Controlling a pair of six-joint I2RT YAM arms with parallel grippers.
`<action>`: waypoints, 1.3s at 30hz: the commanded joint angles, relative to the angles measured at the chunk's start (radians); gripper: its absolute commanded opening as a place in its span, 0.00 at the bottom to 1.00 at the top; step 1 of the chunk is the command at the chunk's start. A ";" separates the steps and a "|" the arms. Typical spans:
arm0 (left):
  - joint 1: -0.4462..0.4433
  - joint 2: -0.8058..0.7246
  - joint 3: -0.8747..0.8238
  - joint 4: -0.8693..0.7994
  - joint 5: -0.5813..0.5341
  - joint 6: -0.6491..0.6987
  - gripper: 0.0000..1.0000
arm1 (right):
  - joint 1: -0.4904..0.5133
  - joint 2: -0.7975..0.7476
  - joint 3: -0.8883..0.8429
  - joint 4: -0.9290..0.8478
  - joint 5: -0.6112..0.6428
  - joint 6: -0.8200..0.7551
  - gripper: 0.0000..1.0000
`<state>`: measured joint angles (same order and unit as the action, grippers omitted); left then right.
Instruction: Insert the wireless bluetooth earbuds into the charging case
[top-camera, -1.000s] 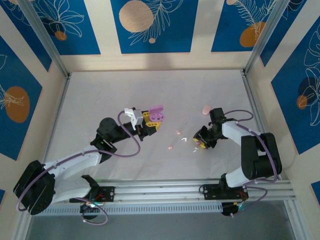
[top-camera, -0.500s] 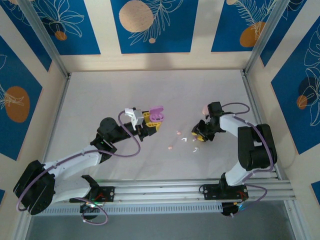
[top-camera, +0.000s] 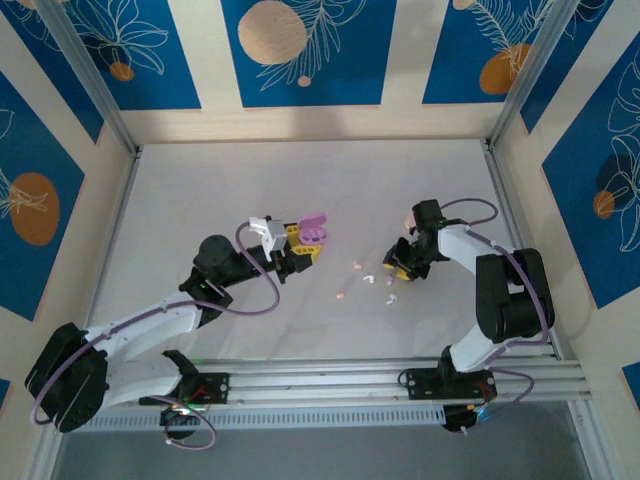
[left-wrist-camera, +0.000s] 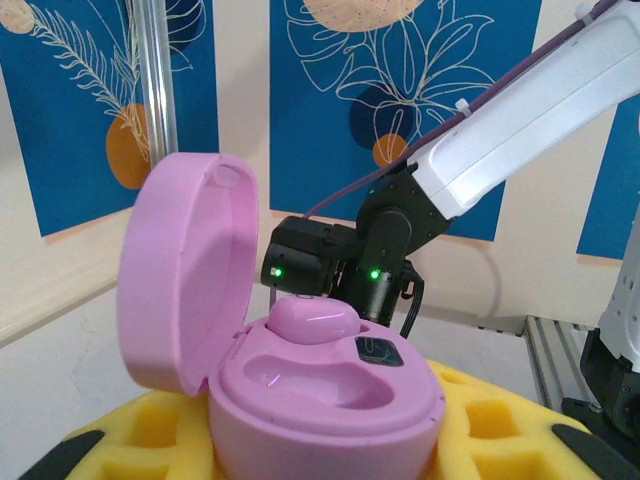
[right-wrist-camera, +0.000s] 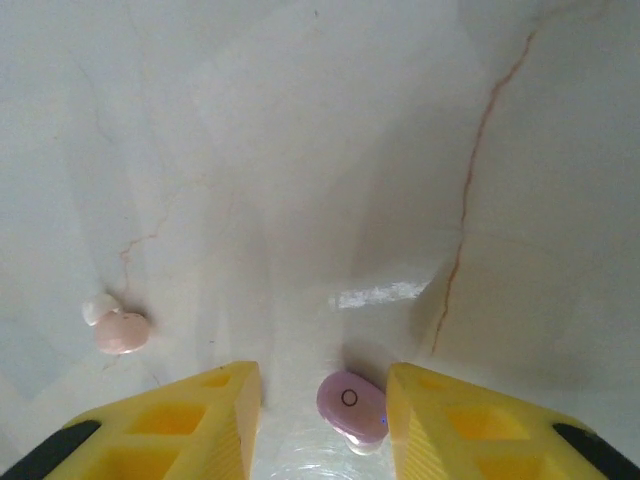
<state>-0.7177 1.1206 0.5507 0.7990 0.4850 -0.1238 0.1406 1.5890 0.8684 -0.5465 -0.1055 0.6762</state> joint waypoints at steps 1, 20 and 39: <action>-0.012 -0.009 0.015 0.025 -0.002 0.009 0.25 | -0.008 -0.004 -0.006 -0.033 -0.024 -0.045 0.39; -0.012 -0.008 0.017 0.017 -0.008 0.009 0.25 | 0.038 0.096 0.048 -0.086 -0.078 -0.099 0.33; -0.012 -0.018 0.015 0.006 -0.013 0.007 0.25 | 0.067 0.106 0.076 -0.116 0.012 -0.087 0.27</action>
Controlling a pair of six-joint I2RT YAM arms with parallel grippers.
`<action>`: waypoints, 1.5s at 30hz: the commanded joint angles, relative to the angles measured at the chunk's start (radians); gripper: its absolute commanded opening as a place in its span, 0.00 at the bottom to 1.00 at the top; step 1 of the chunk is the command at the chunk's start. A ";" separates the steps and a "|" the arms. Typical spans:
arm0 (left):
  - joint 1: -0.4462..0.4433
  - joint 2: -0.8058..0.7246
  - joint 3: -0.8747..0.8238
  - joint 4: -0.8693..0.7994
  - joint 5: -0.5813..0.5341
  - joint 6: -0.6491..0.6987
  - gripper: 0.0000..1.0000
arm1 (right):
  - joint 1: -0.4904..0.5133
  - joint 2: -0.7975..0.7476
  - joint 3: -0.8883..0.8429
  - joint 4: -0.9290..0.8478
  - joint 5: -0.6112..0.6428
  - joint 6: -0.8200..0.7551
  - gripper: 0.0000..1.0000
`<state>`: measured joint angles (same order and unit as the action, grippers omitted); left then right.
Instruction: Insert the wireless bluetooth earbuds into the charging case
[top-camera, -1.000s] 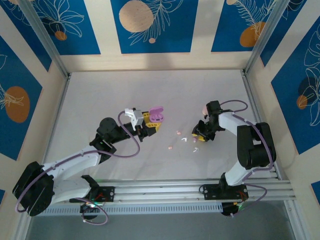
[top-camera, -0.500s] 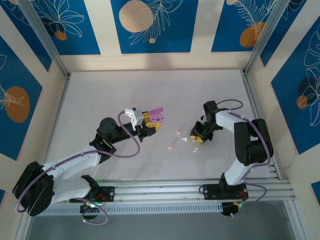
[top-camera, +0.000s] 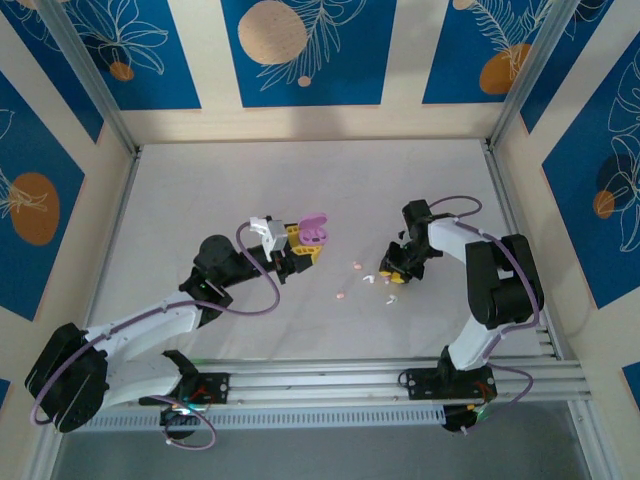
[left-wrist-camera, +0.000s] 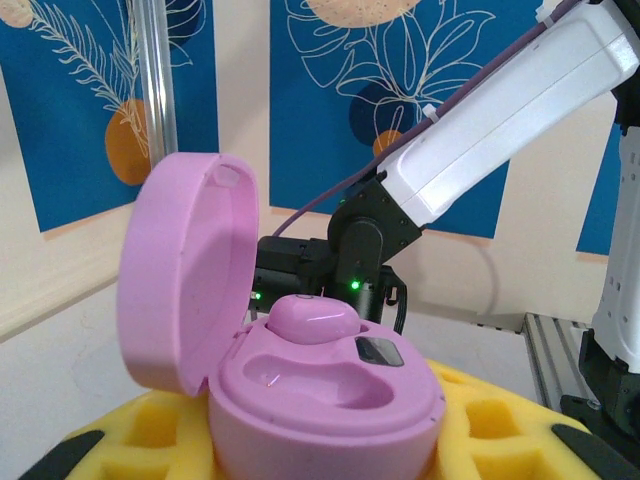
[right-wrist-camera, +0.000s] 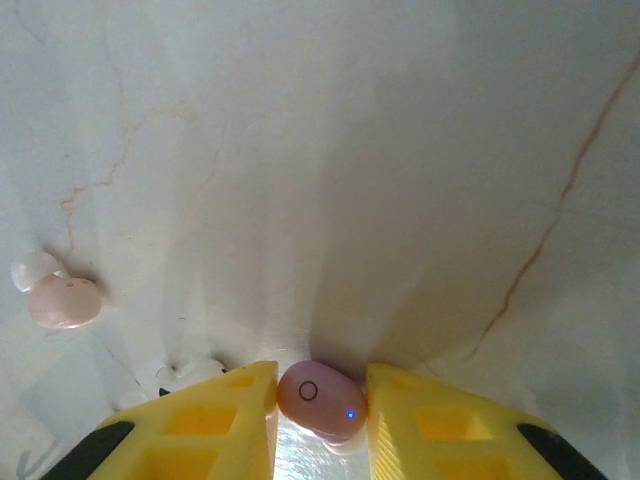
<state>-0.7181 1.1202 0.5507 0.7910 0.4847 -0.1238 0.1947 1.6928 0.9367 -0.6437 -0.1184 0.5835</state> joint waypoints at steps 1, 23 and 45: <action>-0.011 -0.017 0.015 0.014 -0.013 0.007 0.25 | 0.012 -0.012 0.004 -0.021 0.054 0.022 0.28; -0.012 -0.014 0.017 0.014 -0.016 -0.001 0.25 | 0.016 -0.076 -0.043 0.016 -0.074 0.025 0.38; -0.012 -0.020 0.018 0.007 -0.018 0.004 0.25 | 0.097 -0.003 0.112 -0.136 0.138 -0.058 0.32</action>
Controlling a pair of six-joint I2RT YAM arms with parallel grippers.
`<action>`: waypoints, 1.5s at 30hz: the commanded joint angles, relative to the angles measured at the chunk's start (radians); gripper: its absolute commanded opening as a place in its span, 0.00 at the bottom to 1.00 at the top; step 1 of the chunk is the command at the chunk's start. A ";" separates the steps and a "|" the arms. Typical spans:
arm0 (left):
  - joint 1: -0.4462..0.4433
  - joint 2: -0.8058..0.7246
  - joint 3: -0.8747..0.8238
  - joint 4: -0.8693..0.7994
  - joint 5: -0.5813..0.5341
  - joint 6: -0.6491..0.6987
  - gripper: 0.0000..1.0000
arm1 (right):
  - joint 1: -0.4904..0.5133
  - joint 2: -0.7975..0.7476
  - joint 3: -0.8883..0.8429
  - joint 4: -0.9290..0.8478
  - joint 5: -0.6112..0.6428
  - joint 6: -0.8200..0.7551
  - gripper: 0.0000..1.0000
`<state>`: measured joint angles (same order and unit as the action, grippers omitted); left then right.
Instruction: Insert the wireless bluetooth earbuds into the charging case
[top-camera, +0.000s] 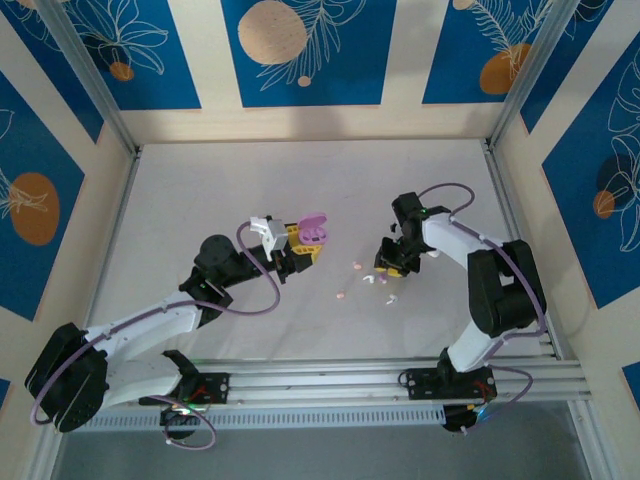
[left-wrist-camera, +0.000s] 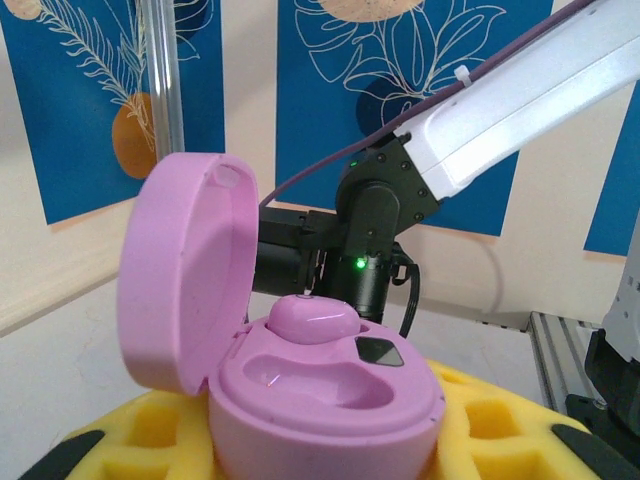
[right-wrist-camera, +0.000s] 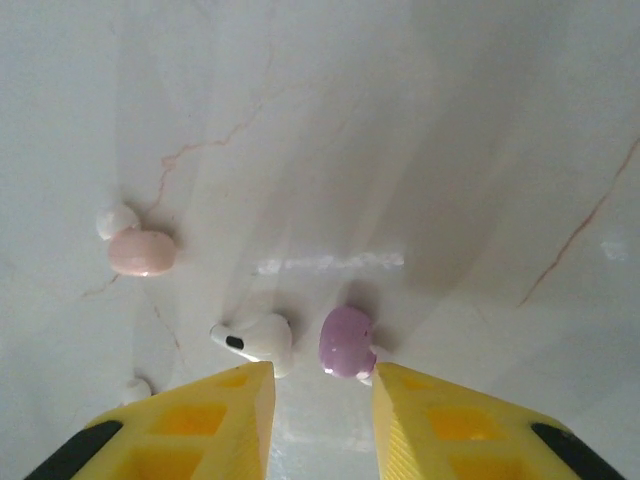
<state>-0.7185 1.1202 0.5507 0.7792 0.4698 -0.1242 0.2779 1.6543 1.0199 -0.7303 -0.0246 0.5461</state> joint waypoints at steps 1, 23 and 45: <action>-0.011 -0.022 0.016 0.019 -0.003 0.004 0.25 | 0.016 0.047 0.034 -0.051 0.042 -0.024 0.31; -0.011 -0.043 0.003 0.011 -0.012 0.009 0.25 | 0.044 0.140 0.088 -0.084 0.056 -0.038 0.21; -0.011 -0.029 -0.005 0.025 -0.027 0.026 0.25 | -0.186 -0.300 -0.112 0.441 -1.031 0.278 0.18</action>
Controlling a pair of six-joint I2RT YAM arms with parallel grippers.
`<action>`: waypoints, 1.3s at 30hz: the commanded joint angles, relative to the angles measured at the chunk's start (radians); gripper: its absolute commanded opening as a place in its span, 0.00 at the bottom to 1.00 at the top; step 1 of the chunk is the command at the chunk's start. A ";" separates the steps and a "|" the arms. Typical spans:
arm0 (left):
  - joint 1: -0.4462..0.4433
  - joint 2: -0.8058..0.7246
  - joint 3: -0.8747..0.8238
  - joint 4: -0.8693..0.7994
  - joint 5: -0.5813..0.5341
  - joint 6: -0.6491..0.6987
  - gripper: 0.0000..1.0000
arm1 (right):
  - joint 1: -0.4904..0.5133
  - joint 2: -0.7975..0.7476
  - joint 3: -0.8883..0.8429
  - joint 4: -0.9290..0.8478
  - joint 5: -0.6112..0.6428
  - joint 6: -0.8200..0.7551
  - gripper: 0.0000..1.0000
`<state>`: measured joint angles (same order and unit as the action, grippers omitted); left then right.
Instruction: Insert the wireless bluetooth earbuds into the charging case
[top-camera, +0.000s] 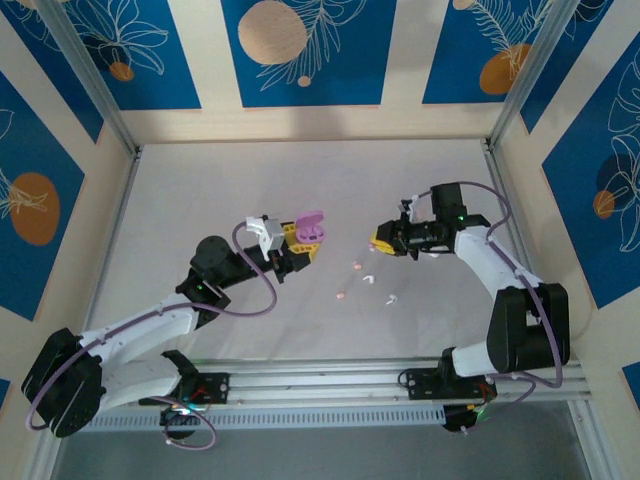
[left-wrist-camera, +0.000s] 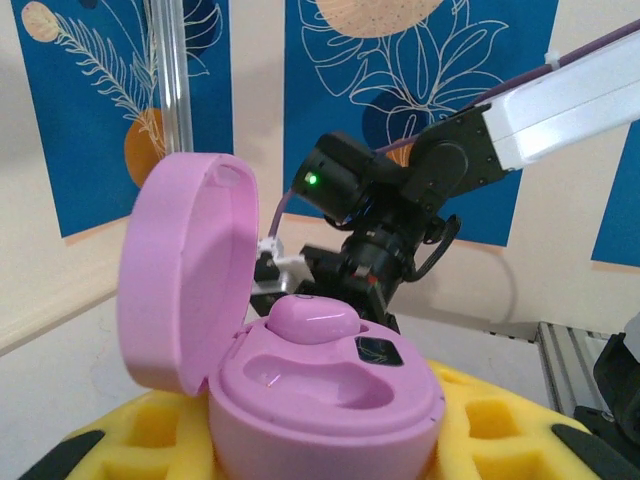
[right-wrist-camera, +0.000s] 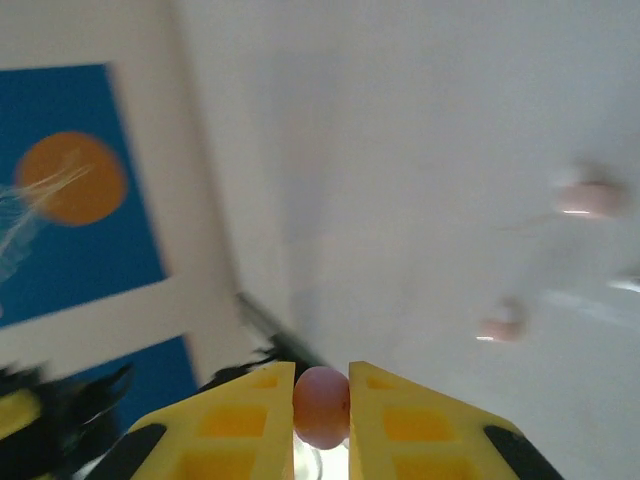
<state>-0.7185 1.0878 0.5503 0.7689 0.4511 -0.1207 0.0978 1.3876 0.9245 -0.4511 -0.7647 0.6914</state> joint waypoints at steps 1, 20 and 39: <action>-0.012 0.008 -0.003 0.041 -0.009 0.023 0.25 | -0.006 -0.042 -0.020 0.201 -0.316 0.170 0.18; -0.030 0.175 0.058 0.145 -0.049 0.065 0.25 | 0.130 -0.198 0.118 0.268 -0.195 0.374 0.20; -0.083 0.249 0.091 0.231 -0.092 0.078 0.25 | 0.352 -0.174 0.271 0.029 0.151 0.170 0.20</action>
<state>-0.7860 1.3281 0.6033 0.9508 0.3717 -0.0673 0.4358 1.2144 1.1515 -0.3542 -0.6872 0.9154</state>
